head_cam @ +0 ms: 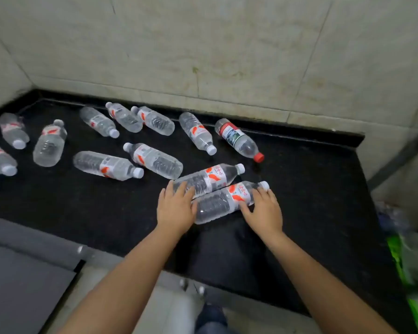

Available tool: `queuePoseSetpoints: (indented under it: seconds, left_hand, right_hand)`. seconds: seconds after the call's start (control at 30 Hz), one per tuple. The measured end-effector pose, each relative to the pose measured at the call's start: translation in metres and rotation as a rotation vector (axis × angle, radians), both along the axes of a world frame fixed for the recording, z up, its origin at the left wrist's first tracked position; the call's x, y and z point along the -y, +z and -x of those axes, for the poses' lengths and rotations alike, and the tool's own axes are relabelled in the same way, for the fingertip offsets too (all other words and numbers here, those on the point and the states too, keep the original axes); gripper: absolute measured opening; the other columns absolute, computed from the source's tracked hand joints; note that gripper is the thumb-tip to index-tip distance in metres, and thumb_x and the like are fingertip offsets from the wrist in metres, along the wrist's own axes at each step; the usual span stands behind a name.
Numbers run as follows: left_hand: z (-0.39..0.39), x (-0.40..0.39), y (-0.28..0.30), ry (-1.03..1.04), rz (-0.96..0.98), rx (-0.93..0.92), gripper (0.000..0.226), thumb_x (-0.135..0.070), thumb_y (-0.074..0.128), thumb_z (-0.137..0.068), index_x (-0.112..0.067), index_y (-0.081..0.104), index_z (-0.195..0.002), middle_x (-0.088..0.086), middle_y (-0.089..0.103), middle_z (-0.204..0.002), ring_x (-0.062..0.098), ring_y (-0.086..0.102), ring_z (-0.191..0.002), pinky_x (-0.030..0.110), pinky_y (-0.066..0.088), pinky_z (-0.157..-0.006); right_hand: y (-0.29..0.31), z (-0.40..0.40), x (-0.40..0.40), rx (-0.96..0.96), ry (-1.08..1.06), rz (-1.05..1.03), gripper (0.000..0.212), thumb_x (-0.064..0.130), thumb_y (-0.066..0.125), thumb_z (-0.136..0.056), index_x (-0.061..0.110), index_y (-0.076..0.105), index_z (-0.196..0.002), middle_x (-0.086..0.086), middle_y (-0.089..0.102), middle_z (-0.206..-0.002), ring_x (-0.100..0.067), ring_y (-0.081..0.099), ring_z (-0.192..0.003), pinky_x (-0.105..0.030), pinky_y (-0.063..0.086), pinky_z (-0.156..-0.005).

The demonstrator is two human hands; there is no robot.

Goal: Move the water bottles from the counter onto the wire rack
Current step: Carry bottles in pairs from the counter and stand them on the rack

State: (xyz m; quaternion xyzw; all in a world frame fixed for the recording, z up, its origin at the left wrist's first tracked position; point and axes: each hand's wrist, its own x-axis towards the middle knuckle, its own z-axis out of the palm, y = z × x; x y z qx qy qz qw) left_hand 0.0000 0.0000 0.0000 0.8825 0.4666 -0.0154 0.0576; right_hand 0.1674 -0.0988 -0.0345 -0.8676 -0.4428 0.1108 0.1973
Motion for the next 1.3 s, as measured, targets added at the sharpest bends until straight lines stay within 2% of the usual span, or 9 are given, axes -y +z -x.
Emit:
queuePoseSetpoints:
  seconds: [0.17,0.33,0.57,0.7,0.9,1.0,1.07,1.2,1.3]
  left_hand:
    - [-0.024,-0.06,-0.016,-0.108,0.019,-0.019,0.047,-0.035,0.032,-0.098,-0.022,0.028,-0.143,0.001,0.024,-0.155,0.028,0.011,-0.145,0.038,0.013,-0.118]
    - [-0.051,-0.092,-0.035,-0.358,0.168,-0.04,0.053,-0.034,0.039,-0.096,-0.022,0.023,-0.145,0.001,0.02,-0.156,0.021,0.02,-0.142,0.032,0.017,-0.118]
    - [-0.061,-0.133,-0.035,-0.453,0.308,0.021,0.058,-0.031,0.042,-0.097,-0.016,0.017,-0.147,0.007,0.018,-0.156,0.02,0.021,-0.143,0.027,0.018,-0.116]
    - [-0.066,-0.142,-0.035,-0.591,0.303,0.122,0.05,-0.013,0.043,-0.096,-0.009,0.03,-0.143,0.014,0.023,-0.154,0.027,0.027,-0.141,0.035,0.026,-0.114]
    - [-0.094,-0.133,-0.033,-0.619,0.058,-0.105,0.046,-0.037,0.045,-0.092,-0.01,0.038,-0.129,0.015,0.042,-0.132,0.028,0.046,-0.116,0.035,0.041,-0.092]
    - [-0.101,-0.133,-0.039,-0.653,-0.101,-0.065,0.071,-0.057,0.08,-0.047,-0.012,0.059,-0.098,0.014,0.062,-0.087,0.025,0.06,-0.074,0.032,0.048,-0.058]
    - [-0.104,-0.136,-0.045,-0.677,-0.124,0.031,0.075,-0.046,0.087,-0.019,-0.013,0.061,-0.08,0.012,0.059,-0.063,0.024,0.056,-0.052,0.026,0.042,-0.042]
    - [-0.108,-0.139,-0.054,-0.697,-0.086,0.112,0.09,-0.027,0.087,-0.012,-0.012,0.04,-0.087,0.016,0.056,-0.058,0.028,0.053,-0.047,0.025,0.042,-0.039]
    - [-0.102,-0.139,-0.054,-0.729,-0.064,0.179,0.088,-0.017,0.087,-0.011,-0.009,0.039,-0.085,0.017,0.054,-0.054,0.027,0.053,-0.045,0.025,0.042,-0.037]
  right_hand:
    - [-0.005,0.007,-0.042,-0.1,-0.155,-0.018,0.06,0.045,0.044,-0.083,0.005,0.049,-0.127,-0.019,0.037,-0.144,-0.033,0.03,-0.135,-0.043,0.032,-0.107]
    - [-0.01,0.01,-0.066,-0.165,-0.261,0.065,0.052,0.039,0.049,-0.09,0.015,0.038,-0.135,-0.01,0.022,-0.151,-0.025,0.013,-0.141,-0.038,0.032,-0.107]
    - [-0.003,0.014,-0.087,-0.225,-0.501,-0.041,0.034,0.021,0.059,-0.081,0.007,0.055,-0.112,-0.01,0.042,-0.131,-0.025,0.028,-0.127,-0.033,0.037,-0.093]
    - [0.002,0.02,-0.079,-0.172,-0.59,0.091,0.033,0.022,0.052,-0.084,0.013,0.054,-0.115,-0.007,0.039,-0.131,-0.026,0.033,-0.122,-0.037,0.04,-0.092]
    - [0.01,0.025,-0.096,-0.054,-0.825,0.357,0.046,0.035,0.057,-0.084,0.007,0.04,-0.117,-0.014,0.036,-0.131,-0.03,0.038,-0.118,-0.04,0.048,-0.083]
    - [0.005,0.024,-0.09,-0.126,-0.944,0.372,0.058,0.034,0.059,-0.084,0.009,0.03,-0.127,-0.013,0.027,-0.135,-0.03,0.035,-0.12,-0.039,0.048,-0.086]
    - [0.002,0.026,-0.089,-0.136,-0.979,0.353,0.059,0.031,0.055,-0.087,0.012,0.024,-0.133,-0.012,0.023,-0.139,-0.032,0.033,-0.12,-0.04,0.047,-0.087]
    - [0.005,0.026,-0.087,-0.19,-1.028,0.269,0.056,0.022,0.052,-0.087,0.011,0.024,-0.134,-0.011,0.022,-0.14,-0.034,0.032,-0.12,-0.039,0.046,-0.088]
    - [0.012,0.036,-0.076,-0.153,-1.036,0.187,0.053,0.017,0.051,-0.087,0.009,0.028,-0.133,-0.011,0.027,-0.138,-0.033,0.033,-0.12,-0.034,0.044,-0.088]
